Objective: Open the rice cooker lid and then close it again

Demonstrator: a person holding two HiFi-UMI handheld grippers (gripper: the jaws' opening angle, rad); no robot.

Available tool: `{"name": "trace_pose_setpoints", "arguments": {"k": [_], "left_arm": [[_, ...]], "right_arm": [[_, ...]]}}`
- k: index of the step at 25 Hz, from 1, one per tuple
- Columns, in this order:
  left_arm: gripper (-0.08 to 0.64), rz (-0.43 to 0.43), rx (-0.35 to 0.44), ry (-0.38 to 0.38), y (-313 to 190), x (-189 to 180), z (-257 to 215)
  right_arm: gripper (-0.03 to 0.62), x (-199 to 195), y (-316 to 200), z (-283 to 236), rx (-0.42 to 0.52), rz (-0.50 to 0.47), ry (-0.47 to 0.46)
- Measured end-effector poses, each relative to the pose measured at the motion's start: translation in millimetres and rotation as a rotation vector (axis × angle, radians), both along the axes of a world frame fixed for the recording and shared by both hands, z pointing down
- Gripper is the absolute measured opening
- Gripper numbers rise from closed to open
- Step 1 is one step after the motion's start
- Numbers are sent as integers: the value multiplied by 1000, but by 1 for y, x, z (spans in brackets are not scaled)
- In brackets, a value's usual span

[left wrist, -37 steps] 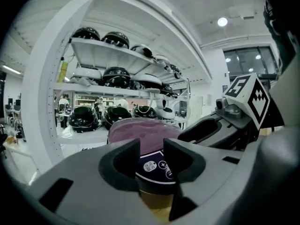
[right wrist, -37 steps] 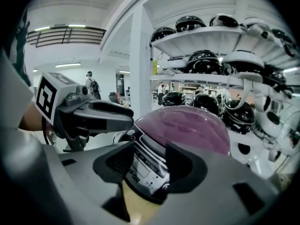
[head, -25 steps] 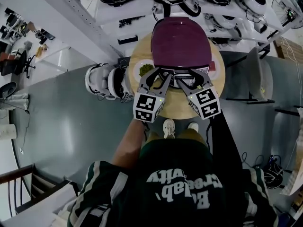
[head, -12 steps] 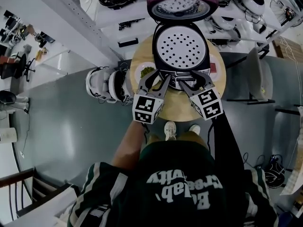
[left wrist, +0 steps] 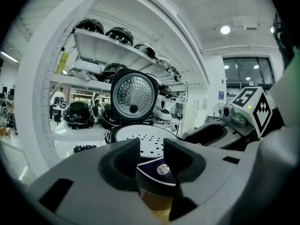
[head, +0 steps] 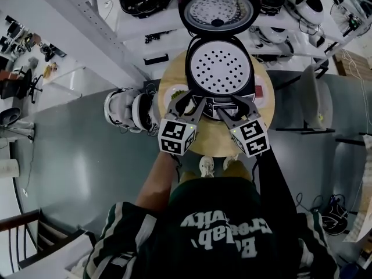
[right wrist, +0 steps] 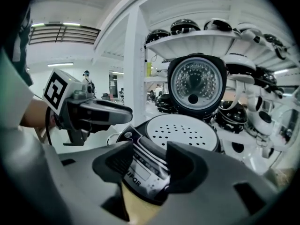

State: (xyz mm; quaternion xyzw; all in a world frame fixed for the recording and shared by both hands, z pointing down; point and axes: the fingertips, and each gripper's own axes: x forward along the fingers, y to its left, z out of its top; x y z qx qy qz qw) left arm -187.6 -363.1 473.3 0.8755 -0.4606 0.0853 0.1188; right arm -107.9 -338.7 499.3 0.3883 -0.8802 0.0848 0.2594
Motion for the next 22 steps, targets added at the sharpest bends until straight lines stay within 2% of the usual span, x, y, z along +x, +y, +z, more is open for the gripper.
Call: {"name": "trace_pose_setpoints", "arguments": {"k": [4, 7, 10, 12, 18, 22], "left_arm": [[154, -22, 19, -2, -17, -4, -19], [160, -49, 58, -7, -40, -13, -49], [169, -82, 113, -1, -74, -27, -89], [180, -103, 153, 7, -99, -35, -121], [192, -134, 270, 2, -170, -39, -205], [201, -131, 253, 8, -217, -34, -232]], "right_arm": [[230, 10, -10, -9, -6, -30, -21], [232, 33, -53, -47, 41, 34, -153], [242, 56, -108, -109, 116, 88, -306], [242, 69, -141, -150, 183, 107, -369], [239, 89, -223, -240, 352, 135, -442], [224, 97, -268, -267, 340, 141, -462]]}}
